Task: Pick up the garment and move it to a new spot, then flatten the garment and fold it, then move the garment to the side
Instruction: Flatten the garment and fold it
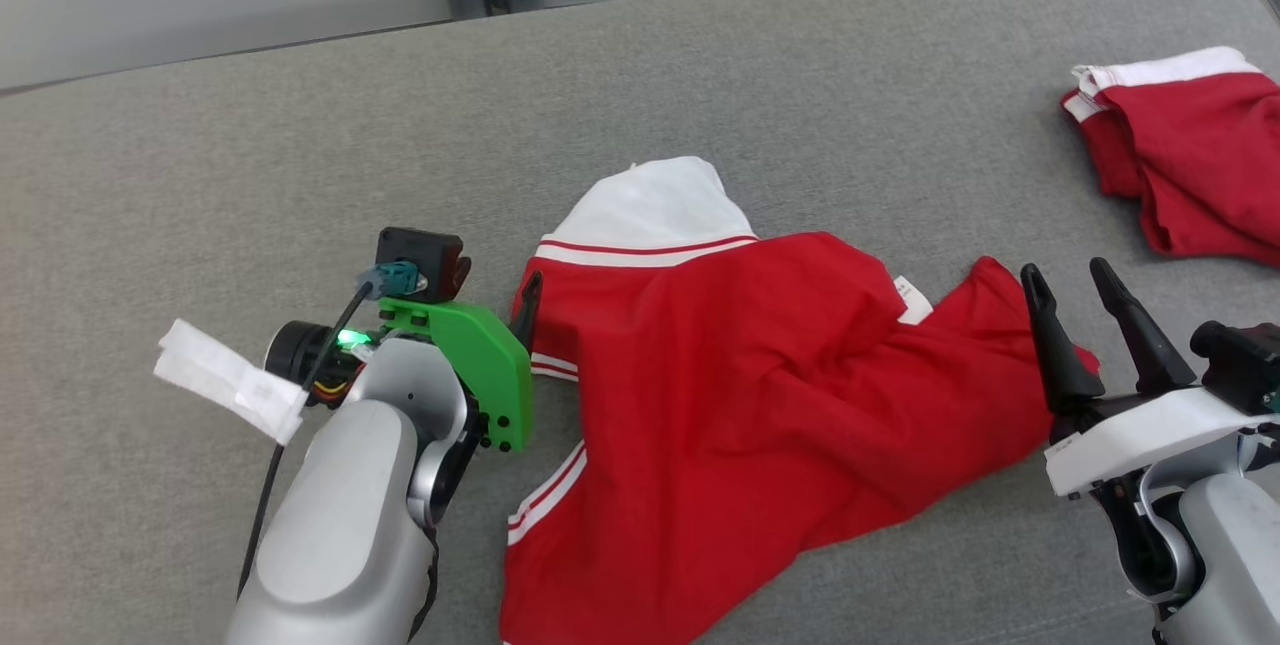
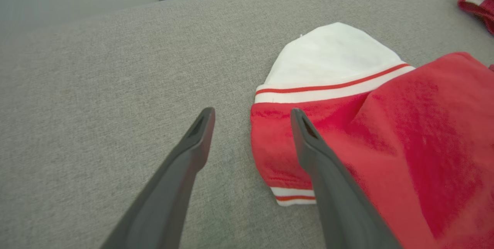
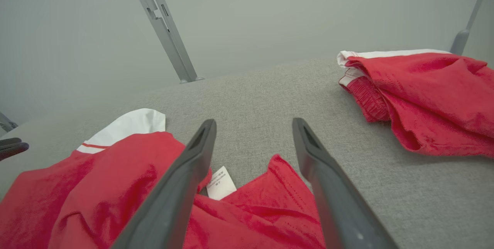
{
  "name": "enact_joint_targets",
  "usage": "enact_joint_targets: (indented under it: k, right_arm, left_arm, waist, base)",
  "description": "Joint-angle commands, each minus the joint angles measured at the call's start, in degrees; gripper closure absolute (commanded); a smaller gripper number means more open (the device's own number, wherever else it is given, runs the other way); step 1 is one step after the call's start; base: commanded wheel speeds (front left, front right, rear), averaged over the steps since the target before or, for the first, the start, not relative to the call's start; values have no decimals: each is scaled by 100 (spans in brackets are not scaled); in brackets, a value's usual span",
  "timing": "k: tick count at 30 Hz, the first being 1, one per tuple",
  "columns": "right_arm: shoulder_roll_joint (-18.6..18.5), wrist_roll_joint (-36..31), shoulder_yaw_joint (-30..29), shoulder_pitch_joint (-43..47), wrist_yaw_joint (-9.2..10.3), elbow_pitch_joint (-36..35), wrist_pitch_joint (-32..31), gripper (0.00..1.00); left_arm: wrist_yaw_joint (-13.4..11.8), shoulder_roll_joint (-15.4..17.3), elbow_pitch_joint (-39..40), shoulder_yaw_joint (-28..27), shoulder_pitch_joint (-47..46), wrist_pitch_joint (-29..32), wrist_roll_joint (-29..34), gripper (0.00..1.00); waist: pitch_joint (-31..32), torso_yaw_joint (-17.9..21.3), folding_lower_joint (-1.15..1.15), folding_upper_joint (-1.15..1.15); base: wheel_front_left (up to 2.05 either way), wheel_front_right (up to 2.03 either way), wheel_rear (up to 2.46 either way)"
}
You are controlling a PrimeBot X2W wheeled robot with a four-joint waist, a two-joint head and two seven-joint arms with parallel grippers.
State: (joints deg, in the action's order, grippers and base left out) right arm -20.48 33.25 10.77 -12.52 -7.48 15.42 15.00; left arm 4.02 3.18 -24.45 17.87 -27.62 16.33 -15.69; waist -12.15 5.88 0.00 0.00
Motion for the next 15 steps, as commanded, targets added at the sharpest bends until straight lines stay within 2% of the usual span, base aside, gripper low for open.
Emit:
enact_joint_targets:
  k: [1,7,13,14,15]
  right_arm:
    - [-12,16,-31,-63,-3,-5,24,0]
    - [33,16,-88,-41,-3,33,24,0]
    - [51,37,-43,-53,-3,73,25,0]
    - [47,36,-47,-64,-3,76,25,0]
    - [41,35,-55,-70,-3,77,25,0]
  left_arm:
    - [-18,17,-176,23,-142,155,-94,0]
    - [-42,10,-793,26,-411,639,-269,0]
    - [31,0,-1188,141,-482,735,-355,0]
    - [15,1,-1209,152,-507,698,-339,48]
    - [23,6,-1218,173,-528,652,-317,79]
  waist:
    - [-297,343,0,0]
    - [-375,537,0,0]
    - [-379,589,0,0]
    - [-379,587,0,0]
    - [-376,580,0,0]
  base:
    - [0,0,0]
    - [0,0,0]
    - [0,0,0]
    - [0,0,0]
    - [0,0,0]
